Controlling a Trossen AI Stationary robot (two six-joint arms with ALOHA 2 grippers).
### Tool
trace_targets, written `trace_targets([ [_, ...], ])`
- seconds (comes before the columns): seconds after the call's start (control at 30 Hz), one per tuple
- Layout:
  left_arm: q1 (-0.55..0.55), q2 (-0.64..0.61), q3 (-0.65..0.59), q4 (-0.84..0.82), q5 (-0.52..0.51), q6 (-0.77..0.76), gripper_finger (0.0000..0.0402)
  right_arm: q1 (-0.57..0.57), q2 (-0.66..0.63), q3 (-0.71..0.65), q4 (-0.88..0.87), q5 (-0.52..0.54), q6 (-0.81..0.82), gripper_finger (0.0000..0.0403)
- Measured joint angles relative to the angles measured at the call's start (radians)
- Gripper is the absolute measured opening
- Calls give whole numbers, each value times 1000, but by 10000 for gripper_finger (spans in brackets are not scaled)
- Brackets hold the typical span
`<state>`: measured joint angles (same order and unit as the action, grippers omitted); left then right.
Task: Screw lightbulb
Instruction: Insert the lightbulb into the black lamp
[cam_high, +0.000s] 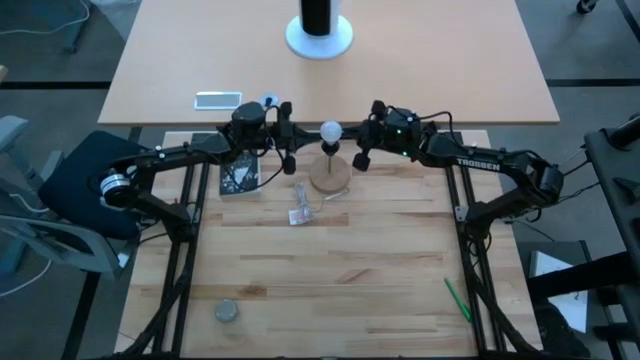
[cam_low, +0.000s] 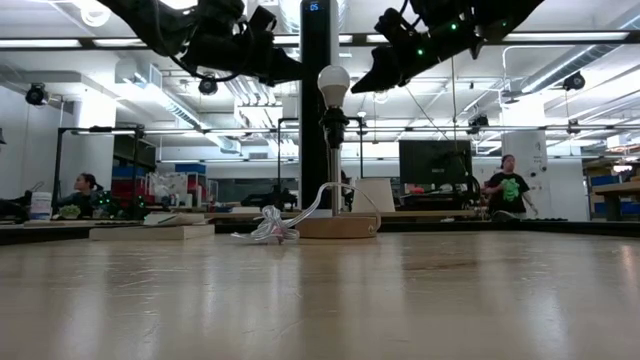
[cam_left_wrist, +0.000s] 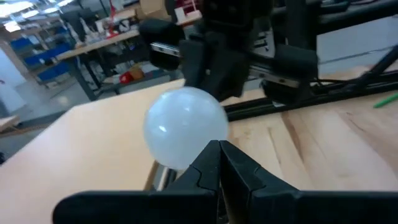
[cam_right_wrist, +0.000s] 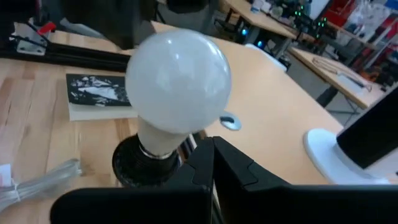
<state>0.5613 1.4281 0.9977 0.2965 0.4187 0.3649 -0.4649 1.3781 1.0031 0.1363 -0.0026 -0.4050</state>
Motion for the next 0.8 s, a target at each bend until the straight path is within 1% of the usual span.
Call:
trace_targets([
  [0.13,0,0,0,20,-7,24,0,3,0,0,25,-29,-8,0],
  [0.53,1,56,0,88,-71,27,0,2,0,0,15,-24,-7,0],
  [0.8,2,56,0,82,-73,27,0,16,0,0,-2,-25,-11,0],
])
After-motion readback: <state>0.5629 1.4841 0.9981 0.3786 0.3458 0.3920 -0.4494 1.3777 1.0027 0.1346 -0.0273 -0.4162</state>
